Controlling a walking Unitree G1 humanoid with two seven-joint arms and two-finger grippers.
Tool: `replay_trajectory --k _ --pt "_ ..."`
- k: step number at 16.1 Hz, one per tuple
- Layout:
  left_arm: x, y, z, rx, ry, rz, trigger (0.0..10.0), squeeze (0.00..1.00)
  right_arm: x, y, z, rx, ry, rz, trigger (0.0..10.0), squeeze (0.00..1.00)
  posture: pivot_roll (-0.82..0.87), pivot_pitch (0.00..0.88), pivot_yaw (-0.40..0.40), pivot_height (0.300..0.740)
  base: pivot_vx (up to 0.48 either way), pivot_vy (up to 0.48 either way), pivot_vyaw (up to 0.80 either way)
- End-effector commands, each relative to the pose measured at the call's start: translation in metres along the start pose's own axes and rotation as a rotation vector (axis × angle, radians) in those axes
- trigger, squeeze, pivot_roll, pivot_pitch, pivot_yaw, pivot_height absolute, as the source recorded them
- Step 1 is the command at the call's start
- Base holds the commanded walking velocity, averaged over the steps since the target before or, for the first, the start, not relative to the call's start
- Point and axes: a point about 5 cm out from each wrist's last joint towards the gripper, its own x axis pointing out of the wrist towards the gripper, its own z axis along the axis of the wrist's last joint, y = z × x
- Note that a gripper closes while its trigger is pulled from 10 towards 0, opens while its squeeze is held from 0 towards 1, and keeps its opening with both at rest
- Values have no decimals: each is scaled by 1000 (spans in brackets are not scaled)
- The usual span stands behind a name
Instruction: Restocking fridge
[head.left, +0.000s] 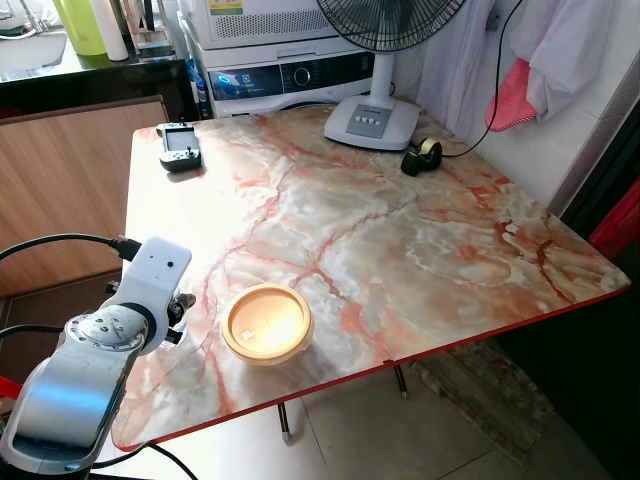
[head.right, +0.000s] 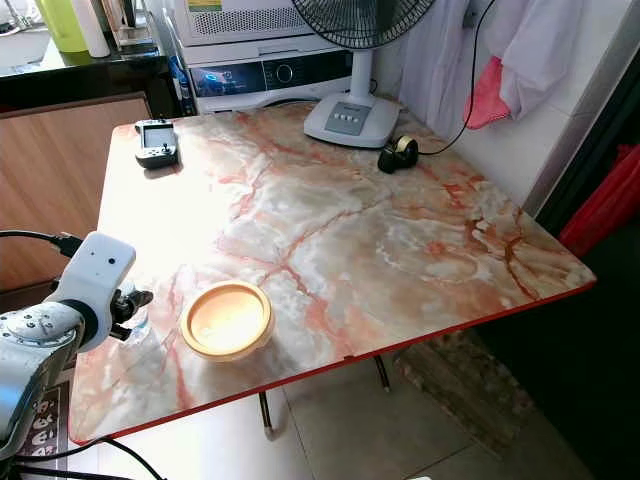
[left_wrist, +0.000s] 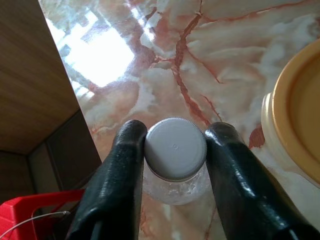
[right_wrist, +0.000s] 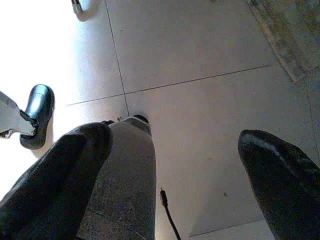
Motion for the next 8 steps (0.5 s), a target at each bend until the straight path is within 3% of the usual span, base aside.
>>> replay_trajectory --k 1,6,8 --pt "1 1 -2 0 6 12 0 0 -4 1 -19 -17 77 15 10000 0 212 28 -49 740 0 0 0" --pt "3 -1 -8 11 23 12 0 0 -4 2 -20 -14 79 18 10000 0 211 31 -45 740 0 0 0" --pt "2 13 -3 18 -7 100 0 0 -4 2 -20 -10 80 18 10000 0 212 32 -45 740 0 0 0"
